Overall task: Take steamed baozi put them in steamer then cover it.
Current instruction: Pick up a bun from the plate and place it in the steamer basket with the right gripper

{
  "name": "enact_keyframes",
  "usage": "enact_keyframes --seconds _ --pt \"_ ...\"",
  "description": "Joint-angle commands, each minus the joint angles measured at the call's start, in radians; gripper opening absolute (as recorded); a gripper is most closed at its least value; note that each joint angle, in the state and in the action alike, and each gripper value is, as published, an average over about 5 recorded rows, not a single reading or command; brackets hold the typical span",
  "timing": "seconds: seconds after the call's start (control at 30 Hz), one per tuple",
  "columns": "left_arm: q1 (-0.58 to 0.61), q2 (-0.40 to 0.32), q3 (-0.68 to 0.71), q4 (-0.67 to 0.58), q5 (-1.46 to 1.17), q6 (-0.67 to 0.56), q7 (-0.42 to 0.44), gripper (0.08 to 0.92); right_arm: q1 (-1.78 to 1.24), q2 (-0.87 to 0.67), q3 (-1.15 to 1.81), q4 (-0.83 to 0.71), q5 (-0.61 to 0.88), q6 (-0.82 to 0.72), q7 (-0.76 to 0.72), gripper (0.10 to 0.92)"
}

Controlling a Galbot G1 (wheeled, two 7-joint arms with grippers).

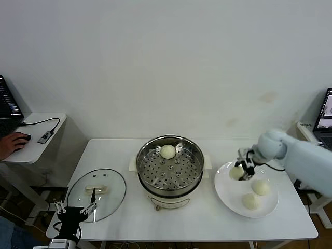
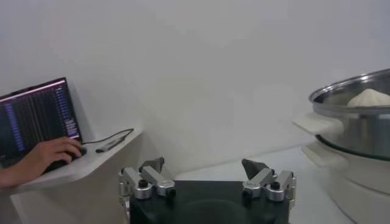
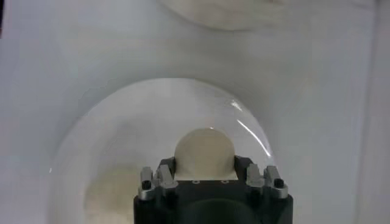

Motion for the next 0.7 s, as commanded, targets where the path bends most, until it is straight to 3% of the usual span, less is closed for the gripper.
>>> enact_keyframes --seconds 0.03,0.4,0.7 --pt "-0.002 0.003 0.001 -0.002 -0.003 0.001 0.000 0.823 0.452 0.060 -0.234 0.101 0.257 -0.060 0.004 0.601" --pt "-0.008 0.006 0.000 -0.003 -0.013 -0.001 -0.001 0.823 0.460 0.406 -0.298 0.106 0.531 -0.241 0.148 0.611" --pt "-0.009 -0.006 -0.009 -0.007 -0.021 0.000 -0.002 0.823 0.305 0.607 -0.281 -0.013 0.605 -0.347 0.250 0.611"
